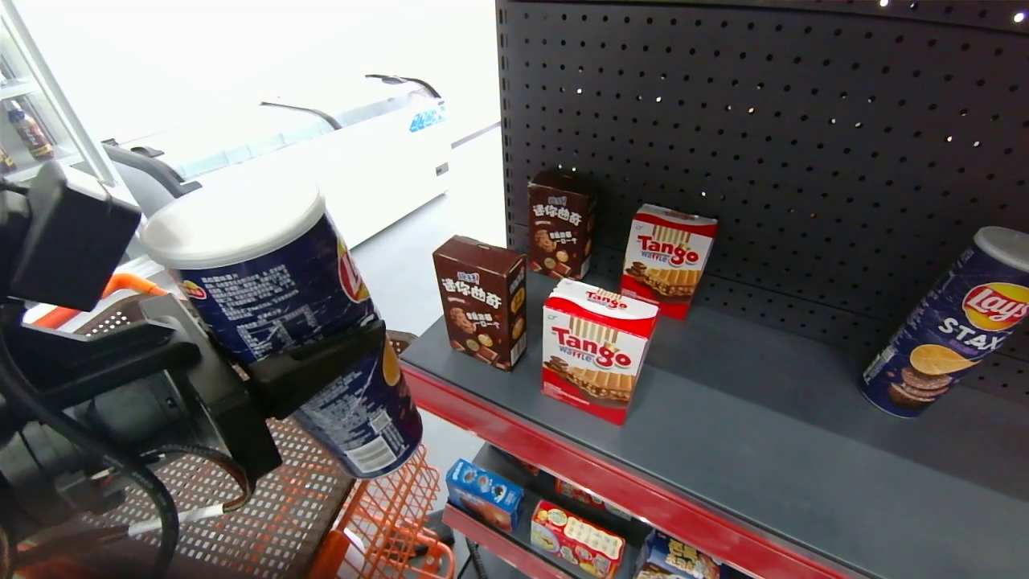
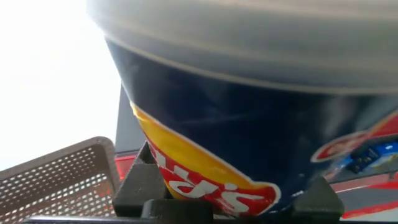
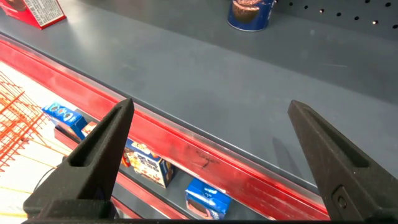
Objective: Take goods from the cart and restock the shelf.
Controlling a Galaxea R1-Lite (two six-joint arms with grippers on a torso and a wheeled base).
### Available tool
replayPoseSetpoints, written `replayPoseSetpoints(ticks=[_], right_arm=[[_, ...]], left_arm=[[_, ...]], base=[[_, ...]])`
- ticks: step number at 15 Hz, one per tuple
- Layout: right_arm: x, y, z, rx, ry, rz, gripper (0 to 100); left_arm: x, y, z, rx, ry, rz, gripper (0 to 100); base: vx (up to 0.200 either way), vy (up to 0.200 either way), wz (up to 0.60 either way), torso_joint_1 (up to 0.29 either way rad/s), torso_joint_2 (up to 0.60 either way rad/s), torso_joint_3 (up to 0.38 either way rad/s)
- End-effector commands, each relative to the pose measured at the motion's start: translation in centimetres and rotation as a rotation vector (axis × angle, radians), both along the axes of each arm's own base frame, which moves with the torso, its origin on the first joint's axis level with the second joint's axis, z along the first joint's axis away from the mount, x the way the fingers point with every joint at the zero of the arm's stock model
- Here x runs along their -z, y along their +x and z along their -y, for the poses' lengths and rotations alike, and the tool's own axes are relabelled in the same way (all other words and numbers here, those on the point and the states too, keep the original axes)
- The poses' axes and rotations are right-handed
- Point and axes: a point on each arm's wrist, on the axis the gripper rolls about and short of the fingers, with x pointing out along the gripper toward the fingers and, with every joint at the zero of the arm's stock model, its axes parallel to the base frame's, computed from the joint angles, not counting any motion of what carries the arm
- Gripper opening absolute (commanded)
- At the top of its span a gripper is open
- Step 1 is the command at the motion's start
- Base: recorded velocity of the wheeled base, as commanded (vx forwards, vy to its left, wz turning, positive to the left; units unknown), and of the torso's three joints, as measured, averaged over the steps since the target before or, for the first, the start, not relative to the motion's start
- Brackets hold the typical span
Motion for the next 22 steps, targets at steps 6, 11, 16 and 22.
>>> replayPoseSetpoints(ticks=[6, 11, 16, 22], right_arm=[[0.0, 0.0, 0.0, 0.000, -0.001, 0.000, 100], [0.0, 0.0, 0.0, 0.000, -0.001, 0.000, 100], [0.0, 0.0, 0.0, 0.000, -0.001, 0.000, 100], [0.0, 0.0, 0.0, 0.000, -0.001, 0.000, 100]], left_arm=[[0.4, -1.0, 0.3, 0.045, 0.005, -0.004, 0], [0.9, -1.2, 0.5, 0.062, 0.015, -0.015, 0], [1.2, -1.2, 0.9, 0.082, 0.025, -0.029, 0], [2.3, -1.6, 0.9, 0.104, 0.043, -0.057, 0]], base=[[0.000, 0.000, 0.00, 0.000, 0.00, 0.000], [0.000, 0.000, 0.00, 0.000, 0.00, 0.000], [0.000, 0.000, 0.00, 0.000, 0.00, 0.000], [0.000, 0.000, 0.00, 0.000, 0.00, 0.000]])
